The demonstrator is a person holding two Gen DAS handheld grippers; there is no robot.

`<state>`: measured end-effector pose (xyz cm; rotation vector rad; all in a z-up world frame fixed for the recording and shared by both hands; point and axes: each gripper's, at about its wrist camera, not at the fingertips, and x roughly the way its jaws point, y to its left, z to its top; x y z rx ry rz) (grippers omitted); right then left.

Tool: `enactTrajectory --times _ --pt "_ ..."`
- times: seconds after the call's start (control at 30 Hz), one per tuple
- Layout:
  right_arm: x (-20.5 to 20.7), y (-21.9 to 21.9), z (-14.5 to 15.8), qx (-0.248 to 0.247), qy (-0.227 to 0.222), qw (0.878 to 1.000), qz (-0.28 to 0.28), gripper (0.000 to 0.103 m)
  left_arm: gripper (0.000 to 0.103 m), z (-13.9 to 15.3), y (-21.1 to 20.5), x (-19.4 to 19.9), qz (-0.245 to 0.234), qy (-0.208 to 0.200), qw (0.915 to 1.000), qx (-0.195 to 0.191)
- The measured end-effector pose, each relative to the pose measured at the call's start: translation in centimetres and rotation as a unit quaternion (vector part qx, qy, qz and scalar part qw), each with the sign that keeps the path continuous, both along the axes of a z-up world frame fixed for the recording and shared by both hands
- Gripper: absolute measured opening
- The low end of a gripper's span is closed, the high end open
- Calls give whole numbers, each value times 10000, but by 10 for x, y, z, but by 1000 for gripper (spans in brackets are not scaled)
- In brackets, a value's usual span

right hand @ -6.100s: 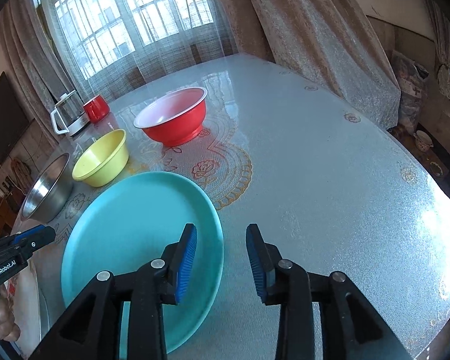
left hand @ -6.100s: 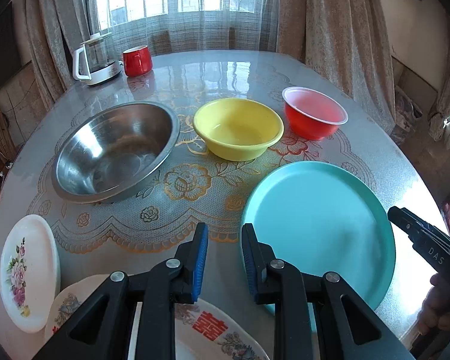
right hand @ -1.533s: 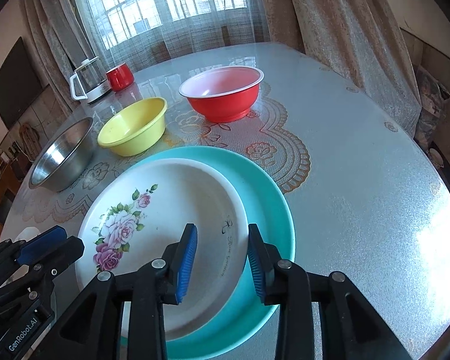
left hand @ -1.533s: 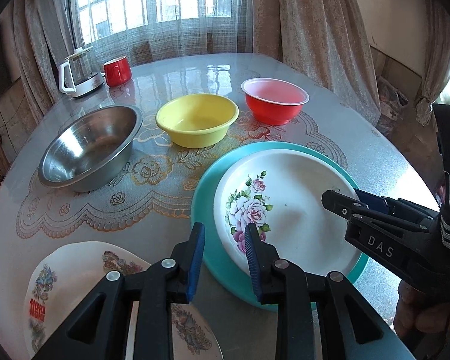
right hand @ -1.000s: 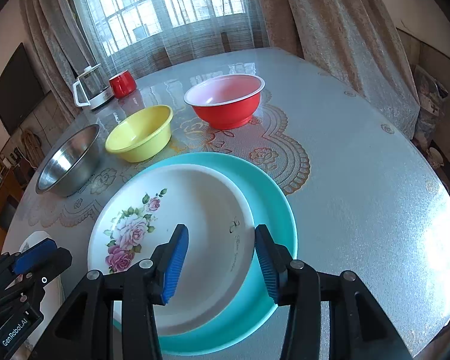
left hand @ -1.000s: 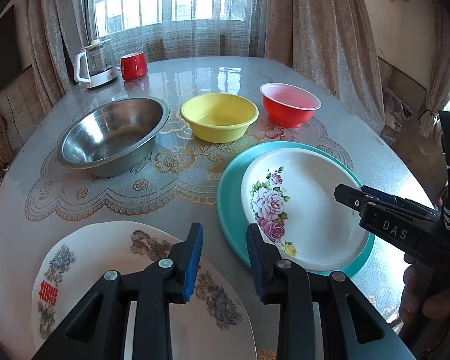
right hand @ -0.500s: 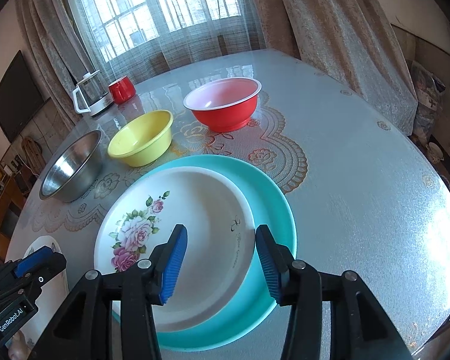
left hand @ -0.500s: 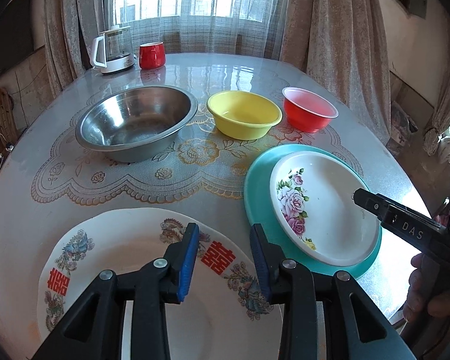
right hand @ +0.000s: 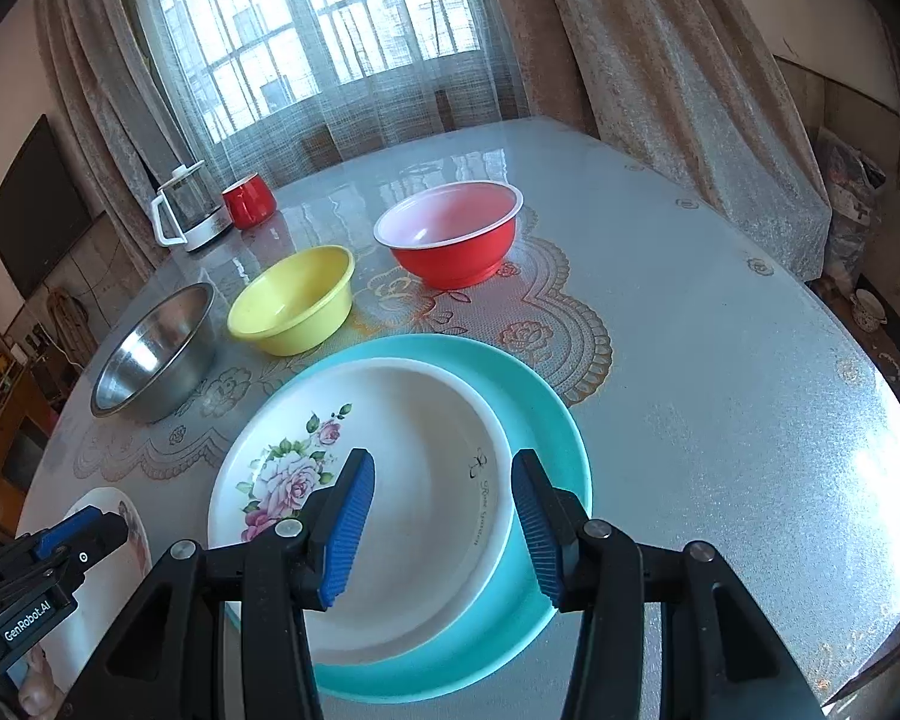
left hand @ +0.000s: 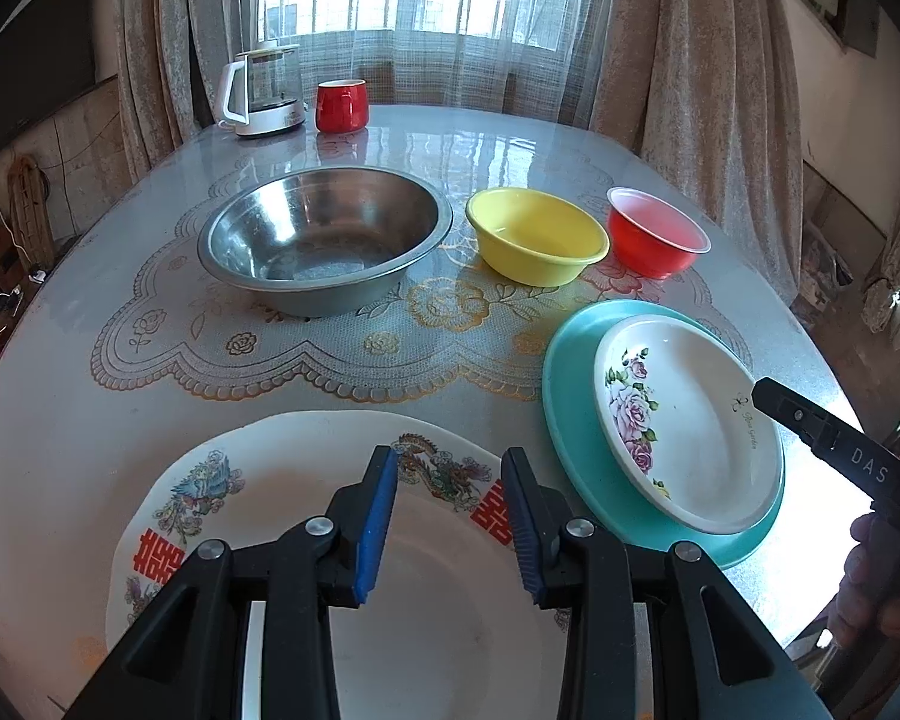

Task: Organize plates and bowls
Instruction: 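Open the right gripper to release the rose plate and withdraw, then grasp the rim of the large red-print white plate with the right gripper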

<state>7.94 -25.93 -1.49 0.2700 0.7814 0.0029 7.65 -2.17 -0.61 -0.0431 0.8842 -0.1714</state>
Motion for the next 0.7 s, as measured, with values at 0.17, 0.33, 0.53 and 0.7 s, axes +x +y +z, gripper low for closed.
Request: enactTrajectory --times 0.17,0.33,0.53,0.7 --pt "-3 15 4 157 -88 9985 512 48 42 -1 10 0 90 15 10000 -7" --pt "-7 36 5 578 -132 9908 1216 48 44 1 22 -3 157 16 9999 -65" --pt "-10 72 1 1214 66 9631 2401 48 58 10 54 -10 301 -147 9993 -192" --pt "-12 97 -9 1154 327 9547 2723 48 67 14 87 -18 503 -280 9980 -255"
